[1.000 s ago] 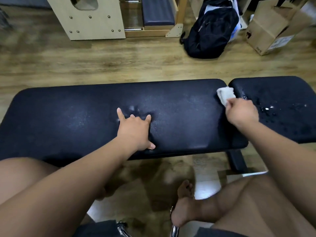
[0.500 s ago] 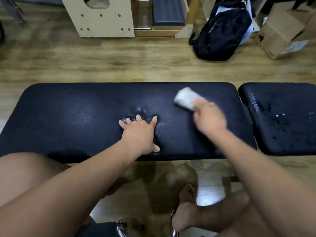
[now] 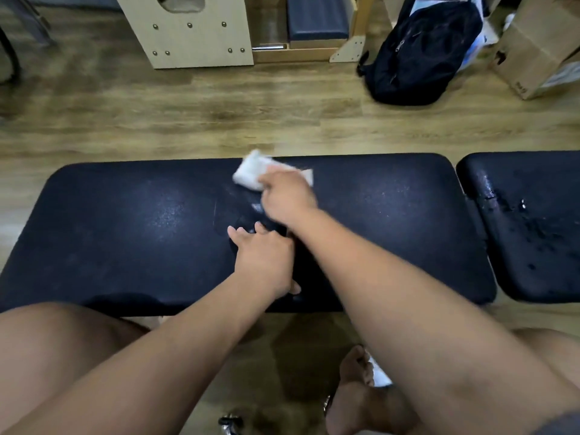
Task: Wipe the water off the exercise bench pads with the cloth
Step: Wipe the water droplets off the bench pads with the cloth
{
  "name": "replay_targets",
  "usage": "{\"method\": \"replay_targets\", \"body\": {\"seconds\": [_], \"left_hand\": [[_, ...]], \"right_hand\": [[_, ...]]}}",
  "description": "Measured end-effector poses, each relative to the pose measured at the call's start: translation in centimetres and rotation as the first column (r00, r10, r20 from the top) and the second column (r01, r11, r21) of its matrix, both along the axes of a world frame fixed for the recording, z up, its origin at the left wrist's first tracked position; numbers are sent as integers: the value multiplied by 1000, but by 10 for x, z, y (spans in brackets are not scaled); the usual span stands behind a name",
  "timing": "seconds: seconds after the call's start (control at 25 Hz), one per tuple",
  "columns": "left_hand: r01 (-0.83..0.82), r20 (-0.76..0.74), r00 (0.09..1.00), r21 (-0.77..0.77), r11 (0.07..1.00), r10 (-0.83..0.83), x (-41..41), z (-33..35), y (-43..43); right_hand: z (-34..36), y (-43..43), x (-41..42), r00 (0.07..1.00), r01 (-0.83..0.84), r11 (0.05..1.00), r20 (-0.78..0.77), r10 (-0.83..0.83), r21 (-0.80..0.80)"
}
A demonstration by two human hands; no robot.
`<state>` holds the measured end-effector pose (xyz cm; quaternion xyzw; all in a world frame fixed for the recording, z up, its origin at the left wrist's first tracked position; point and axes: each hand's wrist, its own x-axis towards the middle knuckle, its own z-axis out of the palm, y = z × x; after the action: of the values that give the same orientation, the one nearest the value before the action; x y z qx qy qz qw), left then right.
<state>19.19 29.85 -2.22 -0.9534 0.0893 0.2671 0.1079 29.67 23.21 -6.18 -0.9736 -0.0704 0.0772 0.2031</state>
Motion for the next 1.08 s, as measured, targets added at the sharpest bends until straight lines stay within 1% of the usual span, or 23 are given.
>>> {"method": "replay_targets", "body": {"seconds": [0.04, 0.08, 0.12, 0.16, 0.2, 0.24, 0.28, 0.32, 0.36, 0.44, 0.52, 0.6, 0.64, 0.72, 0.76, 0.84, 0.88, 0.96, 1.0, 1.08], "left_hand": [[-15, -5, 1000, -10, 1000, 15, 0, 0, 0], [-23, -7, 1000, -17, 1000, 23, 0, 0, 0], [-22, -8, 1000, -14, 1000, 22, -1, -1, 1], [-11, 0, 1000, -1, 1000, 11, -1, -2, 2], [5, 9, 1000, 13, 1000, -6, -1, -2, 2], [23, 12, 1000, 23, 999, -24, 0, -2, 1], [38, 14, 999, 27, 999, -39, 1, -1, 0], [48, 16, 999, 28, 998, -48, 2, 1, -1], [52, 14, 999, 27, 998, -53, 3, 3, -2], [45, 3, 999, 19, 999, -45, 3, 6, -4], [52, 16, 998, 20, 998, -52, 1, 5, -5], [41, 30, 999, 22, 999, -41, 0, 0, 0], [31, 28, 999, 19, 999, -32, 0, -1, 3], [35, 30, 999, 16, 999, -35, -3, -4, 5], [49, 46, 998, 22, 999, -50, -3, -4, 4], [75, 58, 995, 31, 997, -77, 0, 0, 2], [77, 42, 996, 18, 997, -78, 1, 1, 1], [66, 4, 998, -10, 998, -66, 2, 3, 0], [58, 2, 998, -11, 998, -58, 2, 2, 0], [52, 8, 999, -17, 999, -52, 6, -1, -1]], "right_hand": [[5, 16, -5, 994, -110, 994, -6, 110, -18], [11, 16, -7, 985, -173, 984, -9, 173, -26], [16, 3, -6, 981, -192, 980, -9, 192, -45], [21, -20, -4, 987, -161, 982, -6, 161, -104], [23, -54, 1, 996, -88, 980, -5, 88, -179], [24, -94, 6, 999, 29, 973, -8, -32, -231], [24, -138, 12, 985, 164, 950, 1, -170, -266], [25, -178, 13, 955, 287, 908, 17, -296, -305], [26, -208, 9, 921, 375, 865, 26, -389, -332], [23, -240, -2, 878, 460, 825, 28, -479, -329], [22, -243, -12, 845, 517, 806, 24, -534, -288], [27, -239, -15, 844, 522, 812, 19, -537, -260], [31, -237, -19, 847, 513, 813, 7, -532, -274], [31, -243, -39, 871, 460, 792, 29, -491, -402], [28, -247, -55, 895, 420, 772, 76, -440, -478], [26, -245, -76, 909, 397, 732, 127, -397, -553], [21, -247, -74, 907, 406, 729, 143, -397, -551], [17, -249, -51, 913, 391, 742, 124, -390, -544], [16, -250, -32, 908, 404, 760, 121, -402, -509], [20, -252, 5, 882, 448, 789, 61, -468, -420]]}}
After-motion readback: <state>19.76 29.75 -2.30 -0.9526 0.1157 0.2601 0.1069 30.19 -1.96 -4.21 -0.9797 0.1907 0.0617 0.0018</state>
